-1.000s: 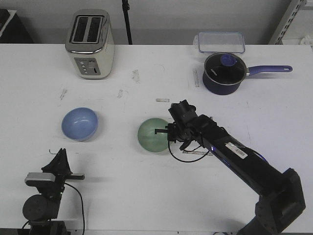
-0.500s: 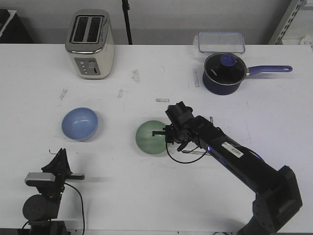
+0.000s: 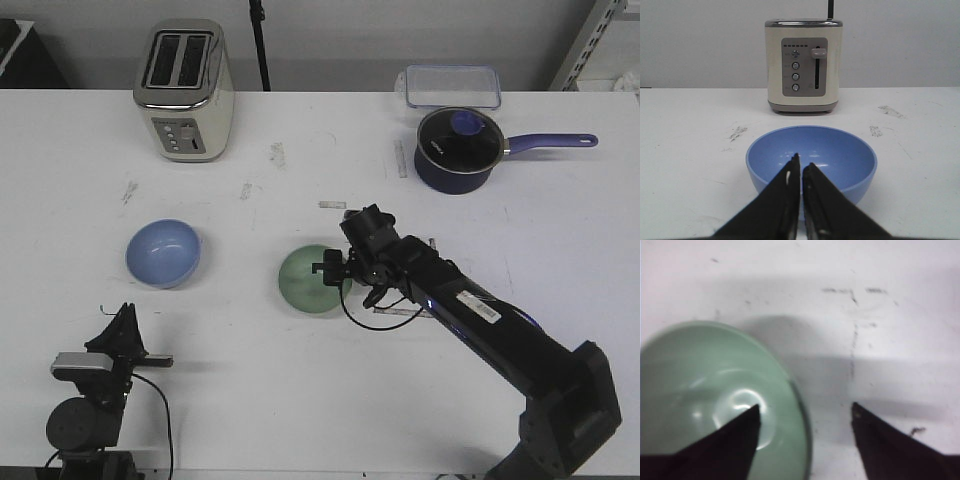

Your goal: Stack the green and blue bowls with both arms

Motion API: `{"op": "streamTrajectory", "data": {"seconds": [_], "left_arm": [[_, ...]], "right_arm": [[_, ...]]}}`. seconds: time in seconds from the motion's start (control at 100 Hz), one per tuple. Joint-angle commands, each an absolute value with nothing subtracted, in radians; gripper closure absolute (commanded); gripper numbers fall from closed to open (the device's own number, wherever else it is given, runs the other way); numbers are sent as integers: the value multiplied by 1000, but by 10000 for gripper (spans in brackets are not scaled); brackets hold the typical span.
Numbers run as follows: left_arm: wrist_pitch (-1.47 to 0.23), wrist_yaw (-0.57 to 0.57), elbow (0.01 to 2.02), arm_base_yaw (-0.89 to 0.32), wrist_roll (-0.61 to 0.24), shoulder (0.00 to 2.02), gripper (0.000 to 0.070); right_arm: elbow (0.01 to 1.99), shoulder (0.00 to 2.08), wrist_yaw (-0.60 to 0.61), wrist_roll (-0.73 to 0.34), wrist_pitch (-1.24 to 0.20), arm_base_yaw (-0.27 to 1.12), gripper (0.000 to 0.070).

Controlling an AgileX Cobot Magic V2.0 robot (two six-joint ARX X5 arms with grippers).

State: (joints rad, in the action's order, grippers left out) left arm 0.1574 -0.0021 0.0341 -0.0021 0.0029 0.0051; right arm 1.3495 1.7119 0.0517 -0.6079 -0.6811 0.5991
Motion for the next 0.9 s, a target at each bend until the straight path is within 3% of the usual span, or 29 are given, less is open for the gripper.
{"op": "streamTrajectory", "data": {"seconds": [0.0,0.14,0.35,0.48,0.54,0.63,0.71,0.89], "left_arm": [[173,-4,12,0,11,3,697],[173,-4,12,0,11,3,697],[173,-4,12,0,11,3,697],[173,-4,12,0,11,3,697],[173,-4,12,0,11,3,697],[173,-4,12,0,11,3,697],[173,-4,12,0,11,3,697],[173,-4,12,0,11,3,697]], "right_arm": [[1362,1666,47,-562,-652,599,236],[1362,1601,43,-440,-617,575,237],[1328,1511,1,-129,-572,486,240],[1227,1419,0,-1,-430,417,252],[1160,1366,1,35,-341,381,307],[1053,1282,0,53,-223,312,475],[974,1218,0,53,-165,255,581],[807,1053,1,51,-104,114,683]]}}
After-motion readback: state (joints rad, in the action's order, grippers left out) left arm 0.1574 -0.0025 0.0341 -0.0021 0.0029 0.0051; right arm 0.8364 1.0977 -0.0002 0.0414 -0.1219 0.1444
